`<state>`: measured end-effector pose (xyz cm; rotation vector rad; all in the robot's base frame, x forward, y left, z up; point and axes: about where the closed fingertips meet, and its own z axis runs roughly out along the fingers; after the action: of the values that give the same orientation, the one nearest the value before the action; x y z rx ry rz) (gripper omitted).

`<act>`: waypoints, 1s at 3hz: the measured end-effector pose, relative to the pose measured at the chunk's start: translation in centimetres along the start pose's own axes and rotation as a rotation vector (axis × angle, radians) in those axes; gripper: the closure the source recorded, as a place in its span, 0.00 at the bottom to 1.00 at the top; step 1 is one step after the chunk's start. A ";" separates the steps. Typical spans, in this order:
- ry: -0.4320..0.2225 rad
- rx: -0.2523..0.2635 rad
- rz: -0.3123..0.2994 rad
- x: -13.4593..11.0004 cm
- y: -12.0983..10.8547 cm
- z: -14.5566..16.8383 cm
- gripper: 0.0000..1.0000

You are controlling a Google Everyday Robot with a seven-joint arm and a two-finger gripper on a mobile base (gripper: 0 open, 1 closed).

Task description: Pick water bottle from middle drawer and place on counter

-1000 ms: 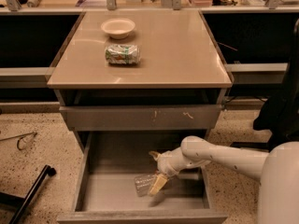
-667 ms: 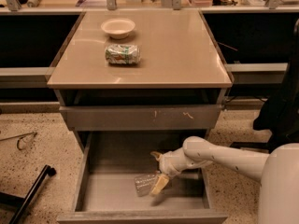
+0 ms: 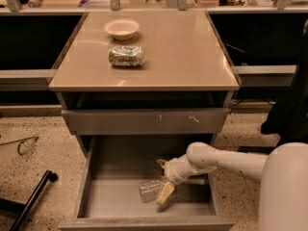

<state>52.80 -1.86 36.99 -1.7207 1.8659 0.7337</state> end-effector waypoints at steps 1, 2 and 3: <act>0.001 -0.001 0.000 0.0 0.0 0.0 0.19; 0.001 -0.001 0.000 0.0 0.0 0.0 0.42; 0.001 -0.001 0.000 0.0 0.0 0.0 0.65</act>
Offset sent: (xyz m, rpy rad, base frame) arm -0.0002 -0.0001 -0.0005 -0.0012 0.0008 0.0003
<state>52.78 -1.86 36.94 -1.7216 1.8670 0.7337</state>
